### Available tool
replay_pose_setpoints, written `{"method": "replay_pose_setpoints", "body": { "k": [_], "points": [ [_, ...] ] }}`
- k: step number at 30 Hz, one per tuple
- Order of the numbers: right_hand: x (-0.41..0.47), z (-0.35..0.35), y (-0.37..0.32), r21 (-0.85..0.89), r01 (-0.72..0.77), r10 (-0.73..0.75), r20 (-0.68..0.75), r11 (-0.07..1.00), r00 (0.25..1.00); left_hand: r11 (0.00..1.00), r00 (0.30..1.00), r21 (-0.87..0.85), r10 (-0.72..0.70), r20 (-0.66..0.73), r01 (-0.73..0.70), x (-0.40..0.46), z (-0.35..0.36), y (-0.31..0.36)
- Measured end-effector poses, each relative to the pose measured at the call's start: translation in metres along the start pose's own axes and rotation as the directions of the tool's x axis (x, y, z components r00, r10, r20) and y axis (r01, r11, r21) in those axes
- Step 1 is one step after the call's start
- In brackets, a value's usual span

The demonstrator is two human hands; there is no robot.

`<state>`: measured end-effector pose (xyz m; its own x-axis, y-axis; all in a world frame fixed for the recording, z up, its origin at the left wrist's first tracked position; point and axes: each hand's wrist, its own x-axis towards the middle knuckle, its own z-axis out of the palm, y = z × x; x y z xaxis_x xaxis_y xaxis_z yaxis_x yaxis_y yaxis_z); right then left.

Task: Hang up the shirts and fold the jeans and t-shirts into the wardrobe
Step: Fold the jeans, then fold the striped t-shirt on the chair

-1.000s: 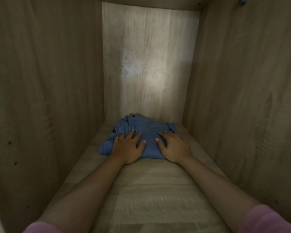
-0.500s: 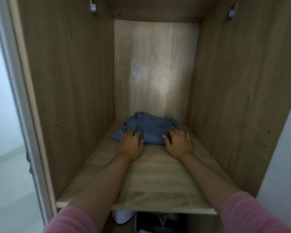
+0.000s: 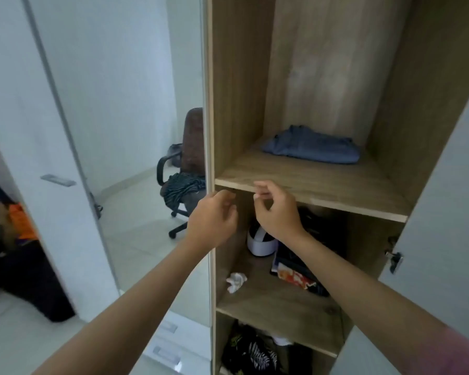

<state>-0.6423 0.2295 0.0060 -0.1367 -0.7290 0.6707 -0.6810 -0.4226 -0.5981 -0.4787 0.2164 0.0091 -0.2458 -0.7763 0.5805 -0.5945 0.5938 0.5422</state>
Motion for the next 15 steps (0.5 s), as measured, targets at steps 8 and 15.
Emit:
{"method": "replay_pose_setpoints", "body": {
  "k": [8,15],
  "points": [
    [-0.089,0.178,-0.111,0.211,-0.018,-0.078,0.439,0.977,0.895,0.849,0.847,0.101,-0.494,-0.194,0.518,-0.169,-0.134,-0.114],
    [-0.176,0.357,-0.259,0.409,0.081,-0.375,0.717,0.909,0.588,0.549,0.514,0.060,-0.731,-0.449,0.833,-0.329,-0.271,-0.204]
  ]
}}
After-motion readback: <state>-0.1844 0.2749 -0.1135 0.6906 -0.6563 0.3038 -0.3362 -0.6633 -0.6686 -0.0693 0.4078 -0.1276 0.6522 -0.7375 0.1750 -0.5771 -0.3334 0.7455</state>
